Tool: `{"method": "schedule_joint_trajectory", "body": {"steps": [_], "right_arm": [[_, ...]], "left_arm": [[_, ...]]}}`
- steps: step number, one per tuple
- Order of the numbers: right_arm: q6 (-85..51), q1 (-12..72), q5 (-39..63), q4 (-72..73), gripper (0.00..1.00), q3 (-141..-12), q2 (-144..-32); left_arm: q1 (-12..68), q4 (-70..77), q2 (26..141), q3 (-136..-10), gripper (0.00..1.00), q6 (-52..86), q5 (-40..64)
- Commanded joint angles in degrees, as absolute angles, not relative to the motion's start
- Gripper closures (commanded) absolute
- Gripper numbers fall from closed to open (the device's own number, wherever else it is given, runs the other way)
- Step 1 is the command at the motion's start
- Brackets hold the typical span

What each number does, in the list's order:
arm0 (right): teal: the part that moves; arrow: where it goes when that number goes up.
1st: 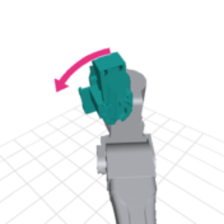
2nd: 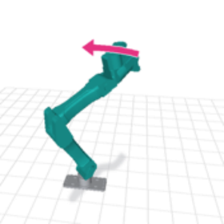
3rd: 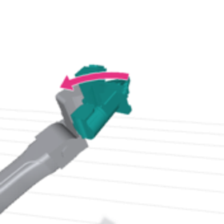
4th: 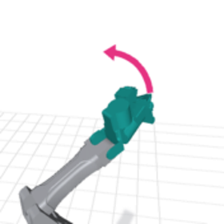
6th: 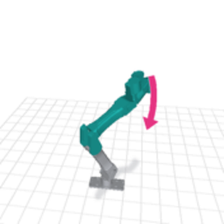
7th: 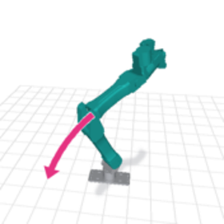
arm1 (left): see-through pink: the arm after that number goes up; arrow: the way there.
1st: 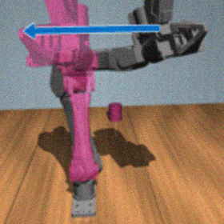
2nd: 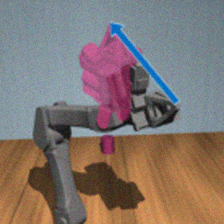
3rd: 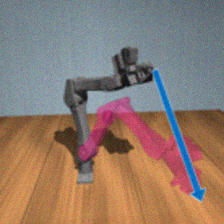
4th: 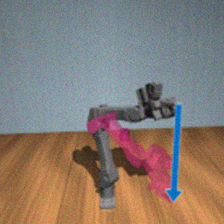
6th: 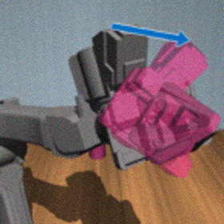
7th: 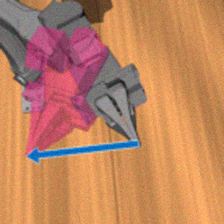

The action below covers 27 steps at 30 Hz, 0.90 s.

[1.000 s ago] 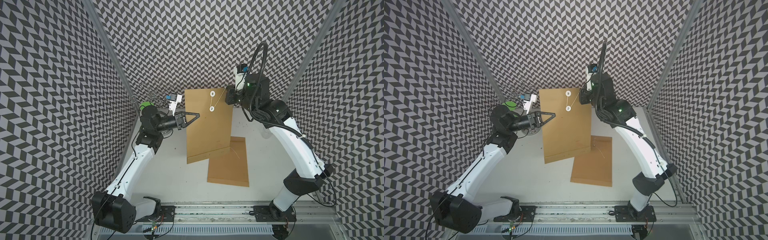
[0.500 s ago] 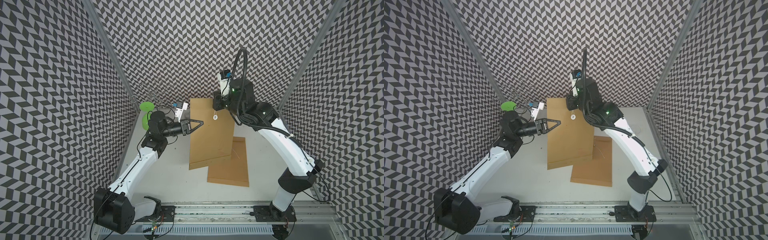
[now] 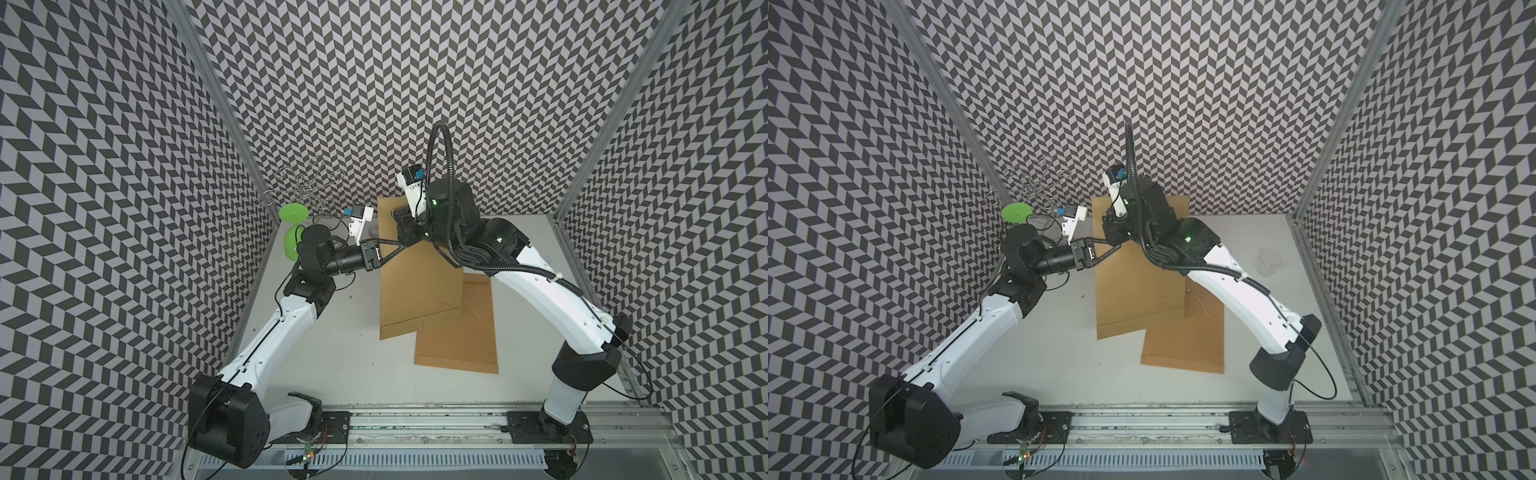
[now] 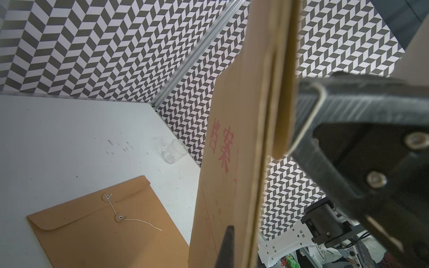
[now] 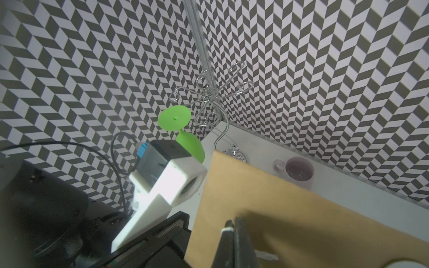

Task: Close the mouth of the file bag
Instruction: Close the file bag.

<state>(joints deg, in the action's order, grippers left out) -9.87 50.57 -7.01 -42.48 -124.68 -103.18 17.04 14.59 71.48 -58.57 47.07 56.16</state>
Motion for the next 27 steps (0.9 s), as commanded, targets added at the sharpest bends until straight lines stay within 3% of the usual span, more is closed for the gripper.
{"method": "schedule_joint_trajectory", "body": {"steps": [1, 7, 27], "right_arm": [[-11.4, 51.0, -4.1, -37.9, 1.0, -121.9, -101.1], [-12.7, 51.6, -0.3, -37.1, 1.0, -118.3, -97.4], [-14.9, 52.0, -2.5, -33.1, 1.0, -99.3, -89.5]], "left_arm": [[15.9, 17.0, 71.1, -59.1, 1.0, 47.0, 55.5], [13.4, 17.0, 71.8, -60.1, 1.0, 47.2, 55.2], [9.5, 19.4, 74.2, -67.5, 1.0, 49.1, 55.9]]}}
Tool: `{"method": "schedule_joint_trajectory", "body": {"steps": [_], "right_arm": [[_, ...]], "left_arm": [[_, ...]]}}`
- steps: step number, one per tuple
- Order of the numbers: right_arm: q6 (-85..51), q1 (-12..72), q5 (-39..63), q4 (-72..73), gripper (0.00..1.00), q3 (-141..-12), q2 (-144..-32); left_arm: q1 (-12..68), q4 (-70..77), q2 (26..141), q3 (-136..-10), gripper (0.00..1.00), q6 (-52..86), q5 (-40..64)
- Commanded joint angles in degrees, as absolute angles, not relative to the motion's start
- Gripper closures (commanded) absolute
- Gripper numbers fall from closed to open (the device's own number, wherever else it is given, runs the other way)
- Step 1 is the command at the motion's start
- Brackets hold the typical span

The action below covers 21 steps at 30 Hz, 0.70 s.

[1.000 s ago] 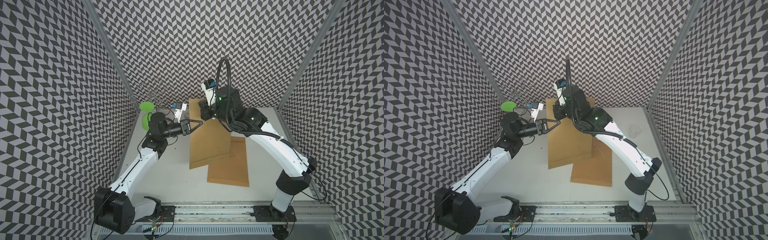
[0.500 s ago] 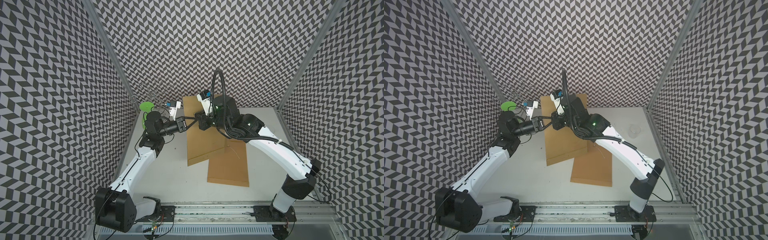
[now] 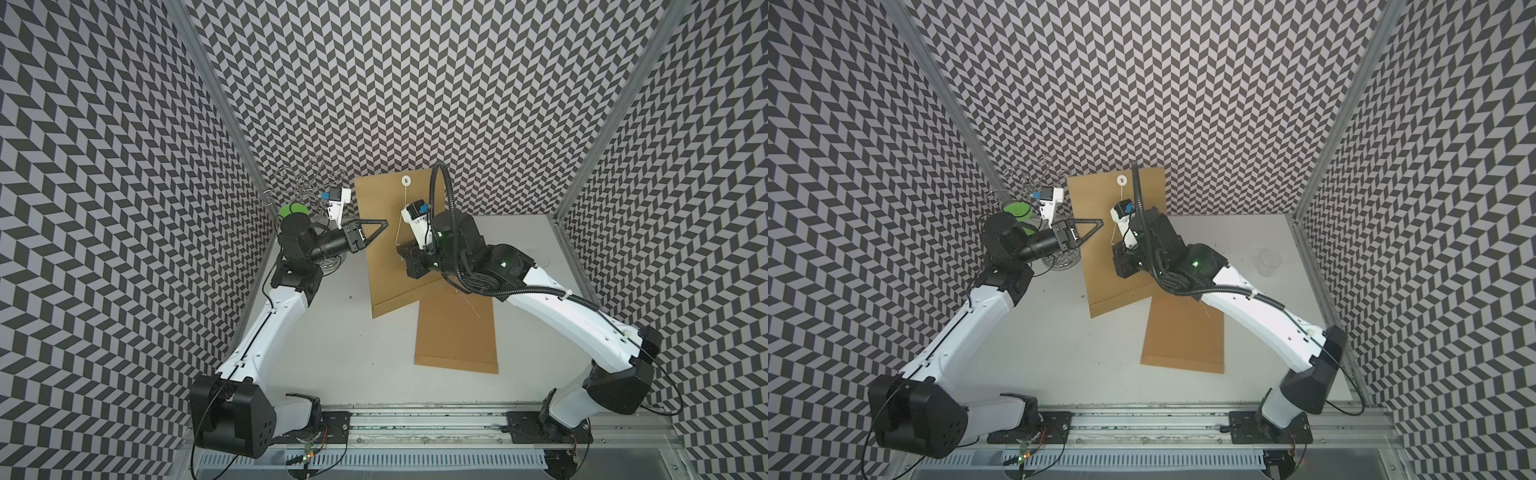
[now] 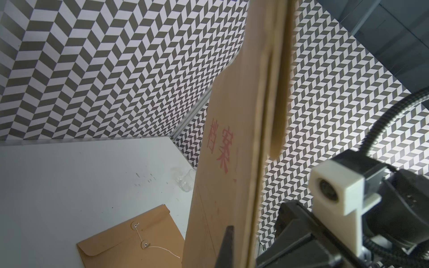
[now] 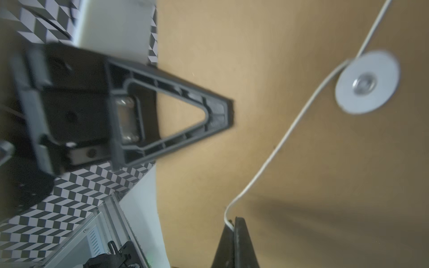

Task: Close the mouth of the file bag
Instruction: Close the file bag.

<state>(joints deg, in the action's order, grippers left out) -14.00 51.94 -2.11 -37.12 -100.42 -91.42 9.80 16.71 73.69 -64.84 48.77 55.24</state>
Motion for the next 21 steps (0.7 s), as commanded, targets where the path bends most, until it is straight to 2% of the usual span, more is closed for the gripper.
{"method": "schedule_joint_trajectory", "body": {"steps": [1, 9, 21], "right_arm": [[-14.9, 52.0, -2.5, -32.8, 1.0, -98.7, -89.4], [-14.8, 50.4, -2.2, -31.0, 1.0, -96.3, -89.4], [-15.6, 43.7, -1.8, -28.8, 1.0, -92.0, -88.3]], "left_arm": [[9.4, 19.4, 74.3, -67.8, 1.0, 49.1, 56.0], [9.3, 20.7, 73.9, -68.7, 1.0, 50.2, 56.8], [9.2, 20.2, 73.5, -69.2, 1.0, 50.0, 57.8]]}}
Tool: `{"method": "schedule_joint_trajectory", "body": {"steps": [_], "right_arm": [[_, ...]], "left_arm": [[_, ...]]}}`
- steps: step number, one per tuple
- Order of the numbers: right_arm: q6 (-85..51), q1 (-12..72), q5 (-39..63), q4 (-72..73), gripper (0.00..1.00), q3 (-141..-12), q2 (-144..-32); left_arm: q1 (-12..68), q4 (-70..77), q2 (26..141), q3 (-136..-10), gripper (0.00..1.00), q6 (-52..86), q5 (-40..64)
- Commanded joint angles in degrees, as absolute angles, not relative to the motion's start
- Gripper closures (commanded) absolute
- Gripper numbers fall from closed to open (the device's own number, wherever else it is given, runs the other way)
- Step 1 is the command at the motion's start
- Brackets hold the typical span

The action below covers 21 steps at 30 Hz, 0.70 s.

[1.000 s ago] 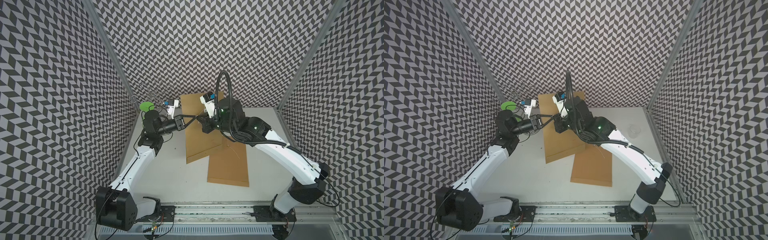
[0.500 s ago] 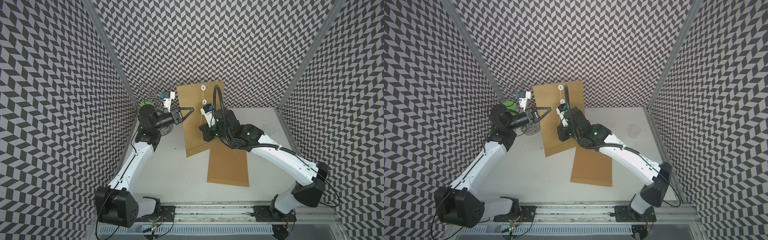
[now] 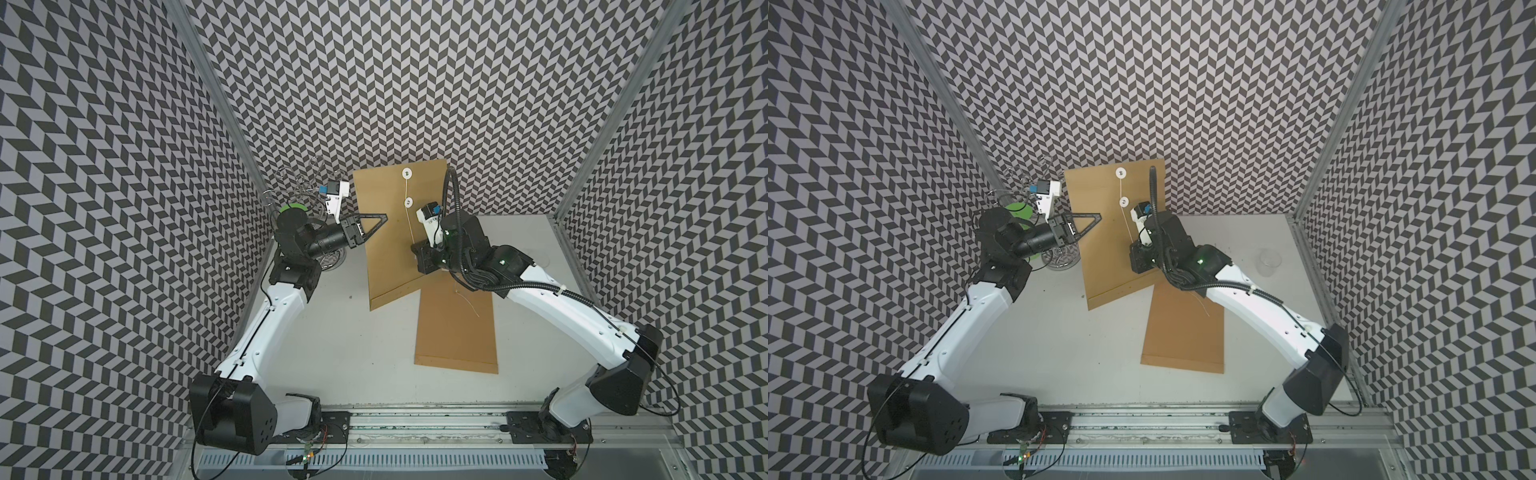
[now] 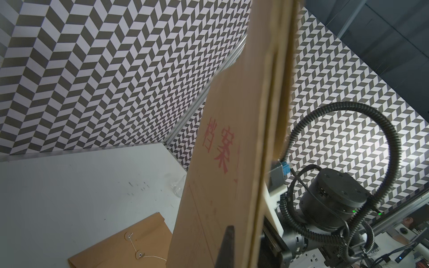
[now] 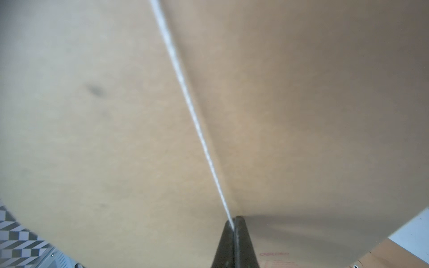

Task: Close the mouth of the file bag
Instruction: Close the file bag.

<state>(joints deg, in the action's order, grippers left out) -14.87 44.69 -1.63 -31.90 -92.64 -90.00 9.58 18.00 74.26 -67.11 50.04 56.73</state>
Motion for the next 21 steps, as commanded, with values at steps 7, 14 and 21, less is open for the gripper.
{"method": "schedule_joint_trajectory", "body": {"steps": [7, 14, 21], "right_arm": [[-15.0, 40.5, -0.8, -28.1, 1.0, -91.9, -89.2], [-14.8, 39.8, -0.2, -28.2, 1.0, -95.1, -90.8], [-13.5, 35.0, -3.5, -31.1, 1.0, -101.0, -91.9]], "left_arm": [[9.4, 20.8, 73.1, -69.0, 1.0, 50.8, 58.7], [9.7, 26.1, 73.1, -66.9, 1.0, 54.6, 59.7], [10.0, 23.8, 73.0, -66.2, 1.0, 53.1, 59.3]]}}
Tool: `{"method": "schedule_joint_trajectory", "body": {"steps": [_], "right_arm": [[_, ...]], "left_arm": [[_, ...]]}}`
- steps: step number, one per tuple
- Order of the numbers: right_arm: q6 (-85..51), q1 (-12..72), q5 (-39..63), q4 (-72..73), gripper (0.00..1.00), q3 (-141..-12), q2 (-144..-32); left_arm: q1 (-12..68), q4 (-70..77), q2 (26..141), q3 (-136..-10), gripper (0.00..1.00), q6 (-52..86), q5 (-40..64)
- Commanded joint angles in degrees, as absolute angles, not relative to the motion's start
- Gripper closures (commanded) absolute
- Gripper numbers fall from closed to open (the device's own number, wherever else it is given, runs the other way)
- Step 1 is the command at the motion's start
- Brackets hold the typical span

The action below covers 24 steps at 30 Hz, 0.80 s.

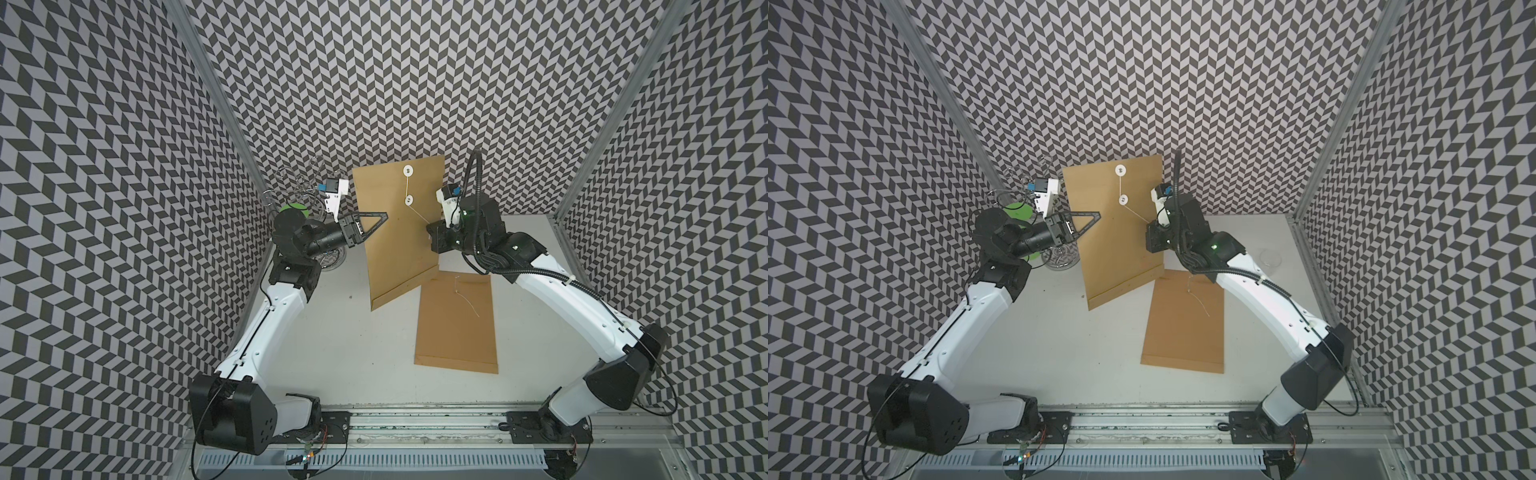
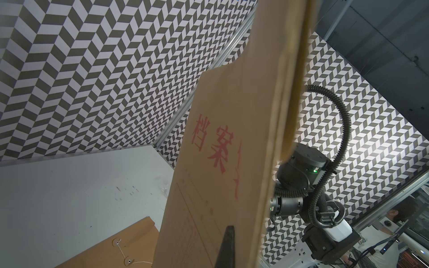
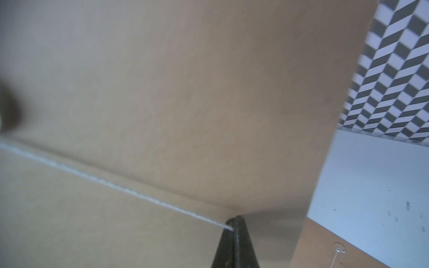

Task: Close the mouth of the file bag
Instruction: Close the file bag.

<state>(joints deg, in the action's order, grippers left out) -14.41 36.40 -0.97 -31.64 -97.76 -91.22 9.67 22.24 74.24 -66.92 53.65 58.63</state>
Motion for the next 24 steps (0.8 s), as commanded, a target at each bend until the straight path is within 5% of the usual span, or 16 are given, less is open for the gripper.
{"method": "schedule_joint_trajectory", "body": {"steps": [1, 24], "right_arm": [[-13.2, 34.8, -3.9, -31.4, 1.0, -102.1, -92.2], [-12.0, 35.4, -4.6, -38.2, 1.0, -121.9, -100.5]], "left_arm": [[10.1, 24.0, 73.0, -66.0, 1.0, 53.2, 59.4], [15.0, 15.7, 70.3, -61.8, 1.0, 46.3, 55.5]]}}
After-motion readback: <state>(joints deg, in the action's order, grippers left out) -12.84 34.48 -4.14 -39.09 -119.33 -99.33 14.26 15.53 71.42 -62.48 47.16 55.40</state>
